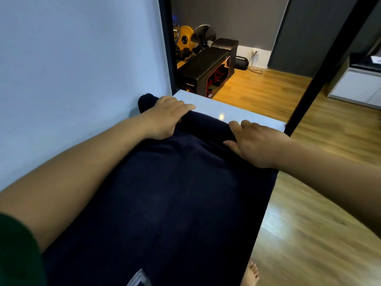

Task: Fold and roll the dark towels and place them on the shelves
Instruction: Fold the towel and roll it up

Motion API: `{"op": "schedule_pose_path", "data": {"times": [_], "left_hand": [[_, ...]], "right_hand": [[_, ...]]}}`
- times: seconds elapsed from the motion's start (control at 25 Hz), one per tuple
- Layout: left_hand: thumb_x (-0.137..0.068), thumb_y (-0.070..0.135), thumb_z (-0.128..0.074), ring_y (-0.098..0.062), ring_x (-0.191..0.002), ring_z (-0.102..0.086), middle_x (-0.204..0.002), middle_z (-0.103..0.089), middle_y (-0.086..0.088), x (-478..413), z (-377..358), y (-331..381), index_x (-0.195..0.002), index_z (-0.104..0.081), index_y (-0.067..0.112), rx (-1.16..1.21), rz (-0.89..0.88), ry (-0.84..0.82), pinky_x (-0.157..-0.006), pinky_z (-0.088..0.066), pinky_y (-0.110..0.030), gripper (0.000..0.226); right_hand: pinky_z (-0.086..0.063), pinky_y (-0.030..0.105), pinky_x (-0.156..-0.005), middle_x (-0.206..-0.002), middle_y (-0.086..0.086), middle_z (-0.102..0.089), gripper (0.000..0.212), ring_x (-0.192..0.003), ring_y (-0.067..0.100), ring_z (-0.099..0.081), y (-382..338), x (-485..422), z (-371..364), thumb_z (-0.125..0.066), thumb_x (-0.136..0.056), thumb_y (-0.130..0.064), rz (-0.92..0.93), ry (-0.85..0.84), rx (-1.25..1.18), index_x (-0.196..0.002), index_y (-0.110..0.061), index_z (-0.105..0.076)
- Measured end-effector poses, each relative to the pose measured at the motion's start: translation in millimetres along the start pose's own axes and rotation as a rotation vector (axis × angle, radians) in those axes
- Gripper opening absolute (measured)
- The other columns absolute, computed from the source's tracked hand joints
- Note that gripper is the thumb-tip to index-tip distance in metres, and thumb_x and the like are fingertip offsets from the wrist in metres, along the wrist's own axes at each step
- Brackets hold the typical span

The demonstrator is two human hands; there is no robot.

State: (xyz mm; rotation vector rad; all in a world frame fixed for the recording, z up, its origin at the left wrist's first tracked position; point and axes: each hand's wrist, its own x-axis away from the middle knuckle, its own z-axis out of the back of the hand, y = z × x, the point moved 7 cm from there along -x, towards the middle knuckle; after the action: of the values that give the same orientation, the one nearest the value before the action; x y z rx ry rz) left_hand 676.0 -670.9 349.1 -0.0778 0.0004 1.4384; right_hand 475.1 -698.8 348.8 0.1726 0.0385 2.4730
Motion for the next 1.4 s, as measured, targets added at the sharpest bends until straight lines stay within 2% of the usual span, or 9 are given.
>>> {"op": "schedule_pose_path", "data": {"times": [0.16,0.32,0.52,0.64,0.96,1.08,1.16,1.28,1.4], "left_hand": [[-0.096,0.01,-0.043,-0.026,-0.119,-0.043,-0.126,-0.054,-0.006,-19.9,2.3,-0.3,-0.138,-0.042,0.019,0.036,0.009,0.071,-0.115,-0.017,-0.041,0.043],[-0.093,0.004,-0.051,-0.031,-0.122,-0.049,-0.129,-0.058,-0.009,-8.7,6.4,-0.9,-0.133,-0.05,0.011,0.112,-0.029,0.201,-0.12,-0.014,-0.05,0.04],[-0.092,0.006,-0.052,-0.038,-0.141,-0.033,-0.143,-0.051,-0.013,4.9,11.4,2.7,-0.135,-0.053,0.014,0.109,0.09,0.214,-0.115,-0.026,-0.052,0.044],[-0.089,0.005,-0.056,-0.041,-0.14,-0.033,-0.141,-0.053,-0.014,15.3,11.8,1.9,-0.13,-0.057,0.014,0.157,0.122,0.227,-0.107,-0.037,-0.059,0.042],[-0.099,0.041,-0.034,-0.02,-0.146,-0.028,-0.153,-0.041,-0.006,85.3,10.1,-6.4,-0.148,-0.039,0.024,0.214,0.097,0.217,-0.12,-0.011,-0.034,0.052],[-0.098,0.042,-0.039,-0.032,-0.11,-0.06,-0.119,-0.066,-0.012,83.4,23.0,3.6,-0.147,-0.041,0.016,-0.138,0.013,0.276,-0.102,-0.04,-0.044,0.055],[-0.093,0.035,-0.057,-0.034,-0.088,-0.058,-0.102,-0.064,-0.012,66.2,29.0,8.1,-0.139,-0.051,0.016,-0.261,-0.045,0.227,-0.078,-0.045,-0.042,0.05],[-0.092,0.031,-0.064,-0.027,-0.109,-0.049,-0.122,-0.052,-0.006,40.2,37.2,6.6,-0.131,-0.055,0.024,-0.086,-0.026,0.062,-0.088,-0.04,-0.038,0.041],[-0.091,0.025,-0.064,-0.021,-0.109,-0.049,-0.124,-0.054,-0.003,26.3,23.9,7.5,-0.121,-0.046,0.025,0.063,-0.008,-0.174,-0.095,-0.044,-0.041,0.035]], "right_hand": [[-0.037,0.038,-0.077,-0.125,0.013,-0.047,0.049,-0.119,0.03,-0.046,15.0,-14.1,3.3,-0.027,-0.102,-0.052,-0.096,0.022,0.088,-0.131,-0.013,-0.034],[-0.04,0.04,-0.097,-0.137,0.015,-0.046,0.06,-0.127,0.031,-0.038,10.0,-12.2,-1.3,-0.024,-0.102,-0.051,-0.107,0.077,0.244,-0.144,-0.008,-0.025],[-0.001,0.055,-0.12,-0.164,0.01,-0.005,0.091,-0.151,0.028,0.004,-4.9,5.9,-1.0,0.001,-0.086,-0.072,-0.123,-0.027,0.007,-0.156,-0.014,0.003],[0.0,0.055,-0.12,-0.164,0.011,0.003,0.096,-0.151,0.03,0.006,-30.6,26.8,-1.5,0.006,-0.081,-0.075,-0.112,-0.008,-0.011,-0.155,-0.014,0.01],[0.014,0.053,-0.119,-0.159,0.014,0.026,0.092,-0.144,0.034,0.031,-80.3,66.3,-9.7,0.008,-0.084,-0.075,-0.026,0.061,-0.04,-0.154,-0.015,0.015],[0.006,0.053,-0.12,-0.162,0.016,0.014,0.091,-0.147,0.039,0.019,-94.2,79.9,-4.3,0.009,-0.085,-0.071,0.038,0.045,0.01,-0.154,-0.012,0.009],[-0.016,0.048,-0.12,-0.163,0.016,-0.007,0.082,-0.15,0.039,-0.006,-87.4,71.4,12.7,0.0,-0.092,-0.063,0.03,0.054,0.03,-0.156,-0.012,0.007],[-0.047,0.041,-0.089,-0.131,0.005,-0.053,0.054,-0.118,0.03,-0.052,-52.8,29.4,44.1,-0.033,-0.102,-0.047,-0.021,0.135,-0.019,-0.146,-0.016,-0.032],[-0.047,0.039,-0.079,-0.116,0.003,-0.055,0.054,-0.106,0.026,-0.056,-29.7,11.1,35.2,-0.027,-0.098,-0.06,-0.087,0.115,-0.065,-0.129,-0.021,-0.049]]}}
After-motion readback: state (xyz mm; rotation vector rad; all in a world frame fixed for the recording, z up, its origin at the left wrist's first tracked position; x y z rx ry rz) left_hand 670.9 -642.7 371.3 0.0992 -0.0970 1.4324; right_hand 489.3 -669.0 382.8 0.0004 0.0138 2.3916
